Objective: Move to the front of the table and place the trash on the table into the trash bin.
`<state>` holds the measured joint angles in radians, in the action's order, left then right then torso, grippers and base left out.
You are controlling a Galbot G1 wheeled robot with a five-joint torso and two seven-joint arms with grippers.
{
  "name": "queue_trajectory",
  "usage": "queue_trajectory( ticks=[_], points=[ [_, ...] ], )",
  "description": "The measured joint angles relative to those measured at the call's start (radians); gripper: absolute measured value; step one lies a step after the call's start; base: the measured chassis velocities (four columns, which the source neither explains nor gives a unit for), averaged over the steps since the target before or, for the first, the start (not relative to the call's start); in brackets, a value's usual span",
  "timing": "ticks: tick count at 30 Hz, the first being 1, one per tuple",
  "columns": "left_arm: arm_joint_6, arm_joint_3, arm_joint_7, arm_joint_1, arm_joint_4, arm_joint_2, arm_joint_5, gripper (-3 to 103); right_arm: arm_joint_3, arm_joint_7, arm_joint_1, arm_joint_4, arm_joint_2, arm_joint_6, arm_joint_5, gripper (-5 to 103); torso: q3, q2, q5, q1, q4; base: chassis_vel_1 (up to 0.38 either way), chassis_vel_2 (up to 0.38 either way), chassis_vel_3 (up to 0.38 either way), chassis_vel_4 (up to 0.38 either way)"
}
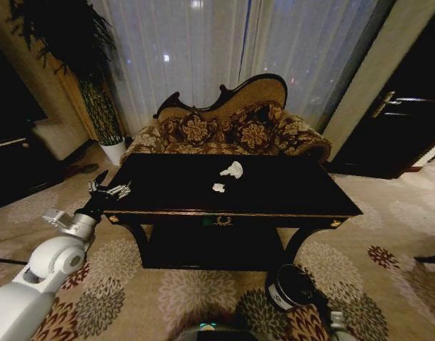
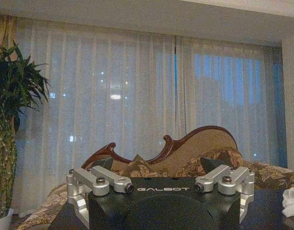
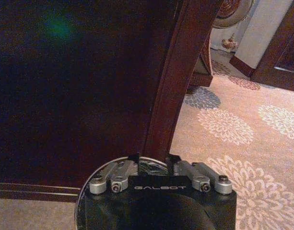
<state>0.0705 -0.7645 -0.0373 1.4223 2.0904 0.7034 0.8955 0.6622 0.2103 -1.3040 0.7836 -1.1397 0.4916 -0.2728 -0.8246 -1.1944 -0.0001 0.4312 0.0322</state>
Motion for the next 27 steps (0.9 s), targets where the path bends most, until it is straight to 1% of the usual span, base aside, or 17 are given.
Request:
queue_trajectory(
  ticks=[1, 3, 6, 7, 9, 11, 12, 15, 16, 17, 18, 20, 22, 25, 27],
  points=[
    [0.0, 0.0, 0.0, 0.0, 0.0, 0.0, 0.0, 100, 0.0, 0.0, 0.001, 0.002, 0.0, 0.0, -0.001, 37, 0.0, 0.0, 0.0, 0.0, 0.0, 0.0, 0.0, 0.0, 0.0],
    [0.0, 0.0, 0.0, 0.0, 0.0, 0.0, 0.0, 100, 0.0, 0.0, 0.001, 0.003, -0.001, 0.0, -0.002, 37, 0.0, 0.0, 0.0, 0.0, 0.0, 0.0, 0.0, 0.0, 0.0],
    [0.0, 0.0, 0.0, 0.0, 0.0, 0.0, 0.0, 100, 0.0, -0.001, -0.004, 0.017, -0.007, -0.002, -0.004, 54, 0.0, 0.0, 0.0002, 0.0, 0.0, 0.0, 0.0, 0.0, 0.0],
    [0.0, 0.0, 0.0, 0.0, 0.0, 0.0, 0.0, 100, 0.0, -0.001, -0.004, 0.017, -0.007, -0.002, -0.004, 54, 0.0, 0.0, 0.0002, 0.0, 0.0, 0.0, 0.0, 0.0, 0.0],
    [0.0, 0.0, 0.0, 0.0, 0.0, 0.0, 0.0, 100, 0.005, -0.002, -0.021, 0.04, -0.009, -0.005, -0.019, 65, 0.0, 0.0, 0.0002, 0.0, -0.0001, 0.0, 0.0, 0.0, 0.0],
    [0.0, 0.0, 0.0, 0.0, 0.0, 0.0, 0.0, 100, 0.008, -0.003, -0.032, 0.054, -0.009, -0.007, -0.029, 65, 0.0, 0.0, 0.0002, 0.0, -0.0001, 0.0, 0.0, 0.0, 0.0],
    [0.0, 0.0, 0.0, 0.0, 0.0, 0.0, 0.0, 100, 0.01, -0.003, -0.041, 0.068, -0.009, -0.009, -0.038, 71, 0.0, 0.0, 0.0002, 0.0, 0.0, 0.0, 0.0, 0.0, 0.0],
    [0.0, 0.0, 0.0, 0.0, 0.0, 0.0, 0.0, 100, 0.036, 0.012, -0.117, 0.174, -0.006, -0.016, -0.127, 86, 0.0, 0.0, 0.0001, 0.0, 0.0, 0.0, 0.0, 0.0, 0.0],
    [0.0, 0.0, 0.0, 0.0, 0.0, 0.0, 0.0, 100, 0.043, 0.016, -0.131, 0.191, -0.005, -0.014, -0.136, 86, 0.0, 0.0, 0.0, 0.0, 0.0, 0.0, 0.0, 0.0, 0.0],
    [0.0, 0.0, 0.0, 0.0, 0.0, 0.0, 0.0, 100, 0.054, 0.023, -0.156, 0.219, -0.002, -0.009, -0.15, 91, 0.0, 0.0, 0.0001, 0.0, 0.0, 0.0, 0.0, 0.0, 0.0],
    [0.0, 0.0, 0.0, 0.0, 0.0, 0.0, 0.0, 100, 0.054, 0.023, -0.156, 0.219, -0.002, -0.009, -0.15, 91, 0.0, 0.0, 0.0001, 0.0, 0.0, 0.0, 0.0, 0.0, 0.0],
    [0.0, 0.0, 0.0, 0.0, 0.0, 0.0, 0.0, 100, 0.095, 0.046, -0.234, 0.307, 0.001, 0.002, -0.21, 99, 0.0, 0.0, 0.0, 0.0, 0.0001, 0.0, 0.0, 0.0, 0.0],
    [0.0, 0.0, 0.0, 0.0, 0.0, 0.0, 0.0, 100, 0.102, 0.05, -0.247, 0.323, 0.0, 0.003, -0.222, 100, 0.0, 0.0, 0.0, 0.0, 0.0001, 0.0, 0.0, 0.0, 0.0],
    [0.0, 0.0, 0.0, 0.0, 0.0, 0.0, 0.0, 100, 0.169, 0.061, -0.361, 0.466, -0.026, 0.009, -0.298, 100, 0.0, 0.0, 0.0, 0.0, 0.0002, 0.0, 0.0, 0.0, 0.0],
    [0.0, 0.0, 0.0, 0.0, 0.0, 0.0, 0.0, 100, 0.193, 0.062, -0.403, 0.515, -0.036, 0.009, -0.316, 100, 0.0, 0.0, 0.0002, 0.0, 0.0002, 0.0, 0.0, 0.0, 0.0]
  ],
)
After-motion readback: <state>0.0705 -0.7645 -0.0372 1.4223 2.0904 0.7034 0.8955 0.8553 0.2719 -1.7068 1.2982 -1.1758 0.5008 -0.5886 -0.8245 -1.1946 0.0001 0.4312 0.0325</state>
